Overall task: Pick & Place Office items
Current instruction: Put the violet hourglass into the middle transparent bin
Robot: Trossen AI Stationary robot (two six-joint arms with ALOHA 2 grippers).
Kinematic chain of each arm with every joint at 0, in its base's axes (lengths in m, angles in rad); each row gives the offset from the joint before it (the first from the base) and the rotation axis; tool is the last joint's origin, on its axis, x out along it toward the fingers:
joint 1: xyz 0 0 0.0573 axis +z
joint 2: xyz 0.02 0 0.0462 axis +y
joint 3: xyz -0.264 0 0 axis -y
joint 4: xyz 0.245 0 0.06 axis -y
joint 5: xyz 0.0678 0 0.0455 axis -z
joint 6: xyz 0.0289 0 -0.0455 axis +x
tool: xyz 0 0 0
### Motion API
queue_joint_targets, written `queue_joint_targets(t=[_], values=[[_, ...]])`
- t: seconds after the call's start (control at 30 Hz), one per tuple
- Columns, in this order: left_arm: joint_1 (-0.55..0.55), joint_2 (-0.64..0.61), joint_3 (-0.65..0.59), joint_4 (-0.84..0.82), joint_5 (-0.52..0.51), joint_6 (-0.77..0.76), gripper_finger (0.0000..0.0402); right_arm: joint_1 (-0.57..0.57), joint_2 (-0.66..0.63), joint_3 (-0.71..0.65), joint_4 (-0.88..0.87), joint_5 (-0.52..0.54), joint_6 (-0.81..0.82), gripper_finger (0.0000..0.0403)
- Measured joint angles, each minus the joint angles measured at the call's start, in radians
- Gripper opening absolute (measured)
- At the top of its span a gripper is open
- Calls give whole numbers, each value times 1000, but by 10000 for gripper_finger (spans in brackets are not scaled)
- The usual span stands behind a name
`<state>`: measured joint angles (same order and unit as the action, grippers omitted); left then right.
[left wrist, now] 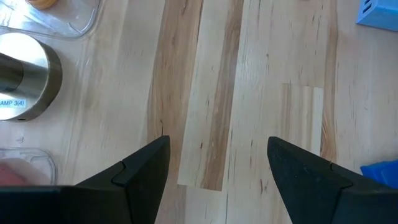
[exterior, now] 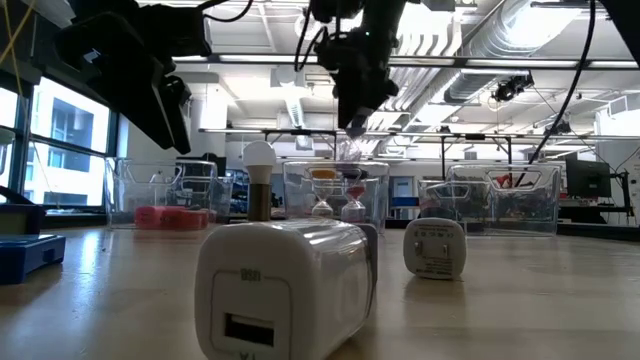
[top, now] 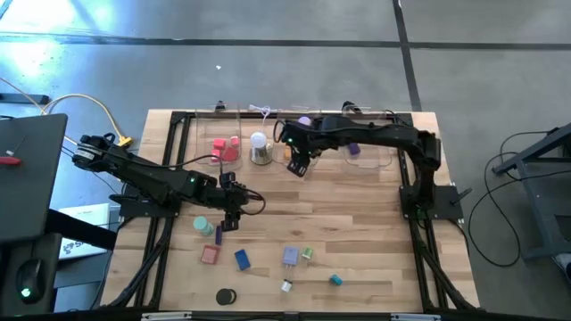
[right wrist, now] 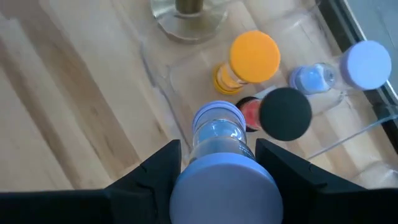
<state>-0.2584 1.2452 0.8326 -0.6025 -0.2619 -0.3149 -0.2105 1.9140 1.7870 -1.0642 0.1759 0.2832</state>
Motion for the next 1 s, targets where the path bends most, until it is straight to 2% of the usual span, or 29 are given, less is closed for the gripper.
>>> queue_joint_targets(t=[0.37,0.5,0.7,1.0], values=[[0,0,0,4,0,0,262,-38,93,0,4,-5,-20,180],[0,0,0,5,0,-5,262,-59,123,0,7,-59,-26,180],[0,0,0,4,0,-18,262,-80,173,0,7,-80,-27,180],[0,0,0,4,0,-19,262,-85,188,0,12,-89,-28,188]])
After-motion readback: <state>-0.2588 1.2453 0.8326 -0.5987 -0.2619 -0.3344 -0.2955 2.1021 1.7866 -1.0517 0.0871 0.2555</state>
